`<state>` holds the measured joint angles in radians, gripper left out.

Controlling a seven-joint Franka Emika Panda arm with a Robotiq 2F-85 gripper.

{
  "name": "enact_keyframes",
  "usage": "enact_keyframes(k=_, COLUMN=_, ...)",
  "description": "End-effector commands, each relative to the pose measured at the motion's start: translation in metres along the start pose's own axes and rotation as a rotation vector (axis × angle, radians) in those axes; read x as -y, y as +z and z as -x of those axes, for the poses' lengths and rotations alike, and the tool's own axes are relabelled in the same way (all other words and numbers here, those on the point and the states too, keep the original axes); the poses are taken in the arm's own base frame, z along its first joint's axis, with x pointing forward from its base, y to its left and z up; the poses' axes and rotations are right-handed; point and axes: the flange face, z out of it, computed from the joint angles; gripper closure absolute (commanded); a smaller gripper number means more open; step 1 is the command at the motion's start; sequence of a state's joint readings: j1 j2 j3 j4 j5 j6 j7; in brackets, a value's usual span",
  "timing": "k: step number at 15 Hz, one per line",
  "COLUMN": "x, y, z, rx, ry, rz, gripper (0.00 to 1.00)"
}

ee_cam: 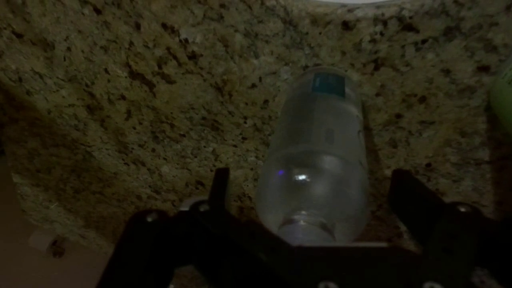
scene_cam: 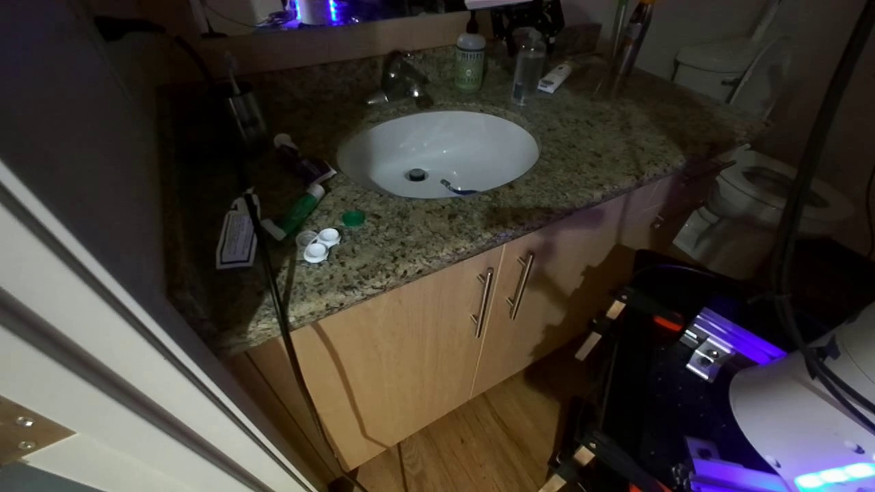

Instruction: Move the clear bottle to the far right of the counter

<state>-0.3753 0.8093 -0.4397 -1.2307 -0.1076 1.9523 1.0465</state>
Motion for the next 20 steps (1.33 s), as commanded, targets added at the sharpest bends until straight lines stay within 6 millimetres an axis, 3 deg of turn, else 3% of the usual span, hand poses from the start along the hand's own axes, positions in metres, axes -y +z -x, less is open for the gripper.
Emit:
enact_keyframes(k=1, x=0.0, y=0.0, z=0.0, rx=0.0, ry=0.0, rz=-0.001, gripper=0.0)
enact_keyframes(k=3, x=0.0, y=0.001, z=0.0, rx=-0.003, ry=-0.007, rz=-0.004, gripper=0.04)
enact_keyframes(k=4, x=0.001, y=0.002, z=0.0, rx=-0.013, ry=-0.002, rz=-0.003, gripper=0.26)
enact_keyframes(k=6, x=0.002, y=0.004, z=0.0, rx=-0.019, ry=0.0, rz=0.0, gripper=0.31)
enact_keyframes(k=9, x=0.003, y=0.005, z=-0.001, rx=-0.024, ry=0.002, rz=0.0, gripper=0.53)
enact_keyframes(k=13, x=0.006, y=0.0, z=-0.001, rx=-0.048, ry=0.032, rz=-0.029, gripper=0.62)
enact_keyframes(k=17, x=0.002, y=-0.054, z=-0.022, rx=-0.119, ry=0.163, rz=-0.229, gripper=0.62)
enact_keyframes(k=20, x=-0.025, y=-0.092, z=-0.067, rx=-0.136, ry=0.26, rz=-0.31, gripper=0.62)
